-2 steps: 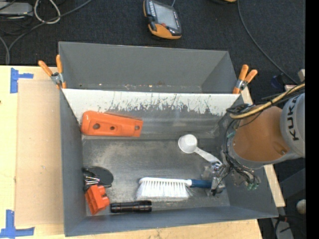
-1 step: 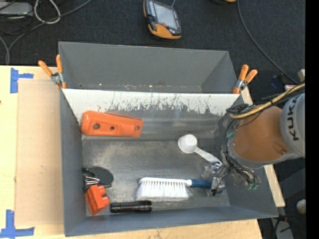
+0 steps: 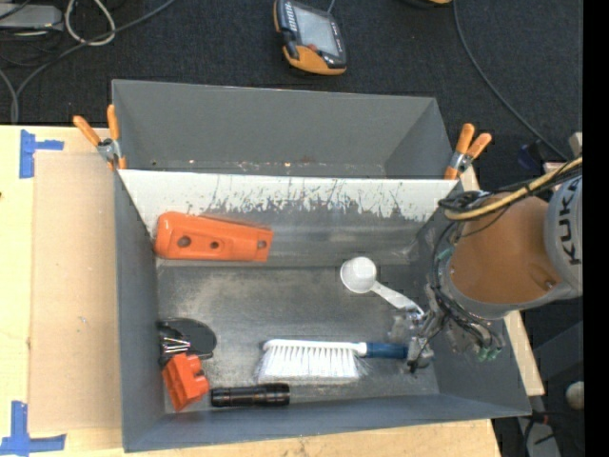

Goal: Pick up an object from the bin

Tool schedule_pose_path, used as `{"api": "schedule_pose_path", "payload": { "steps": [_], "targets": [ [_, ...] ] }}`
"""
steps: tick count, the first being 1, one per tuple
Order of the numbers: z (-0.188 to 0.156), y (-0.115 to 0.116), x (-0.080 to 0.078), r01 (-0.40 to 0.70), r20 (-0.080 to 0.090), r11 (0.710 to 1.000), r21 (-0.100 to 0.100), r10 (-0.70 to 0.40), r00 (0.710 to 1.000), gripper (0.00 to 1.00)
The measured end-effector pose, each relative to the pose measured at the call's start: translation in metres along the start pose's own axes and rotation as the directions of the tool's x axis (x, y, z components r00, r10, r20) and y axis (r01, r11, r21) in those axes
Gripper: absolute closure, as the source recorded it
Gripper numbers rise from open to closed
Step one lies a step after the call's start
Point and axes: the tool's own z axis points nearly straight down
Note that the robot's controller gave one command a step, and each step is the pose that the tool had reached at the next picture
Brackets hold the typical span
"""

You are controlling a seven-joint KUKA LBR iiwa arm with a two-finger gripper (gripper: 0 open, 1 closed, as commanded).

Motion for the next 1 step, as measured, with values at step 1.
{"api": "schedule_pose_path", "payload": {
  "steps": [1],
  "targets": [
    [-0.0137,-0.0017,0.0029,-0.048,0.005,0.999,0.001,0.048,0.999,1.00]
  ]
}}
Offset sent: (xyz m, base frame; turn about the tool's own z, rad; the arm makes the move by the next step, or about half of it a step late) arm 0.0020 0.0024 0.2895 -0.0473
